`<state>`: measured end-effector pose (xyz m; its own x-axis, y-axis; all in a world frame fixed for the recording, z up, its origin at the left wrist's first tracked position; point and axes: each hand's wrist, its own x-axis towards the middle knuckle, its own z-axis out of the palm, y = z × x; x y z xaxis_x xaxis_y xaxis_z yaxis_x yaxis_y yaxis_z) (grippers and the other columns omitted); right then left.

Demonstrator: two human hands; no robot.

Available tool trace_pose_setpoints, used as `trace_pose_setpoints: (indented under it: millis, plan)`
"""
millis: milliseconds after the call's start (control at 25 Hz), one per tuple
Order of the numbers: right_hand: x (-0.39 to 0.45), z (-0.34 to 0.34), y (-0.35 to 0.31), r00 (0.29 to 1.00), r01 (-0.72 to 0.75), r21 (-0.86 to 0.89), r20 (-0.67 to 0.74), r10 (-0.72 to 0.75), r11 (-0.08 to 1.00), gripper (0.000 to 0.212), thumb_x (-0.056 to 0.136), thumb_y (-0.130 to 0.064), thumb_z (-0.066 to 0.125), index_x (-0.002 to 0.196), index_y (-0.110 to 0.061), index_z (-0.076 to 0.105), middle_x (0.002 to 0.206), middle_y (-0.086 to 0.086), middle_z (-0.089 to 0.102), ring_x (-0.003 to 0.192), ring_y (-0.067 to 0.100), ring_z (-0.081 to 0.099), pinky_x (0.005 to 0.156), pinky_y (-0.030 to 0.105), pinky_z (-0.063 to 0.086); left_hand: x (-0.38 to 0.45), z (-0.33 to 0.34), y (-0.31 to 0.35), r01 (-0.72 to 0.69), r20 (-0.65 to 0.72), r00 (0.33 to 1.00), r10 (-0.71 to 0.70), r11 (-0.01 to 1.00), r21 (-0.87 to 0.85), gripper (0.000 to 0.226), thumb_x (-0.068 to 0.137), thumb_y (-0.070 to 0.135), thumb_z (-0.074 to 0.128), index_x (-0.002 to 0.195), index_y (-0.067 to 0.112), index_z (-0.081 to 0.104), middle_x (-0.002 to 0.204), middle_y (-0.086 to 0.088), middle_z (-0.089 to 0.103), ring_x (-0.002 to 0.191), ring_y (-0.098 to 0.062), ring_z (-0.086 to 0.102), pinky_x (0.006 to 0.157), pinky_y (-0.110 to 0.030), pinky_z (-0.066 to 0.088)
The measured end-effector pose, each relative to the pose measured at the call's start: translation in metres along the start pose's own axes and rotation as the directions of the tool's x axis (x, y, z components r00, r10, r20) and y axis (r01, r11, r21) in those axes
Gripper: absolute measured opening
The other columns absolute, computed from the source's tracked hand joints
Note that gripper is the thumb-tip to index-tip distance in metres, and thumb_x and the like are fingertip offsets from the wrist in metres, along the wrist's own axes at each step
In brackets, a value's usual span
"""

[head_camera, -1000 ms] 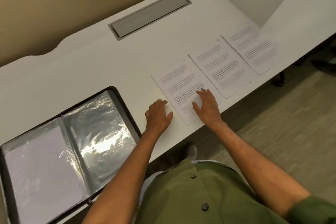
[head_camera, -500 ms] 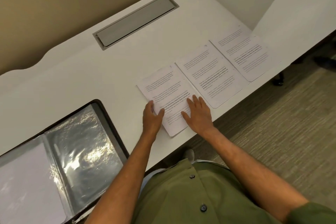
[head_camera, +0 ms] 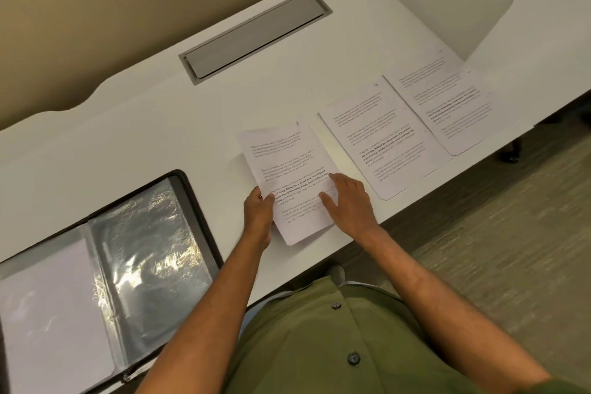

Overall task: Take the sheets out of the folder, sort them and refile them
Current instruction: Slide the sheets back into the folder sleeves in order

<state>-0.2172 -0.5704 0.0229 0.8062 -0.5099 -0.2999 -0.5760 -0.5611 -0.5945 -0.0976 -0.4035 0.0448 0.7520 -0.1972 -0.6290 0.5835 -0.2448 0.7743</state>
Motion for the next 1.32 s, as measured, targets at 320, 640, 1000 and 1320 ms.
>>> trace_pose_setpoints:
  millis: [320,640,1000,1320]
  plan:
    - [0.034,0.004,-0.051,0.987,-0.155,0.499,0.105,0.118,0.853,0.062,0.102,-0.046,0.062,0.154,-0.025,0.039,0.152,-0.001,0.049,0.131,0.017,0.054,0.107,0.037,0.048,-0.008,-0.074,0.015,-0.001,-0.064,0.998,0.000,1.000,-0.017,0.028,0.105,0.011,0.056,0.127,0.026,0.064,0.121,0.001,0.074,0.109,-0.021,0.071,0.094,-0.043,0.060]
    - [0.033,0.061,-0.155,0.899,-0.323,0.732,0.436,-0.049,0.599,0.032,0.095,-0.024,0.075,0.125,-0.014,0.071,0.118,0.003,0.078,0.105,0.021,0.076,0.090,0.037,0.062,-0.016,-0.203,0.026,-0.049,-0.113,0.992,0.051,0.999,0.018,0.029,0.102,0.006,0.057,0.122,0.024,0.068,0.113,-0.002,0.077,0.099,-0.023,0.075,0.084,-0.043,0.062]
    - [0.020,0.151,-0.238,0.896,-0.261,0.698,0.433,-0.102,0.667,0.032,0.094,-0.024,0.077,0.124,-0.015,0.072,0.113,0.000,0.079,0.099,0.019,0.078,0.090,0.038,0.063,0.001,-0.319,0.015,-0.072,-0.167,0.983,0.079,0.996,0.045,0.023,0.104,0.010,0.055,0.121,0.017,0.067,0.103,0.004,0.077,0.086,-0.010,0.076,0.066,-0.023,0.059]
    - [0.018,0.163,-0.241,0.946,-0.291,0.898,0.219,0.238,0.331,0.033,0.094,-0.013,0.075,0.127,-0.014,0.069,0.121,0.003,0.077,0.110,0.021,0.074,0.092,0.039,0.061,0.074,-0.378,0.007,-0.244,0.028,0.891,0.453,0.426,0.871,0.039,0.099,0.034,0.051,0.134,0.019,0.060,0.136,-0.003,0.062,0.127,-0.028,0.054,0.105,-0.041,0.043]
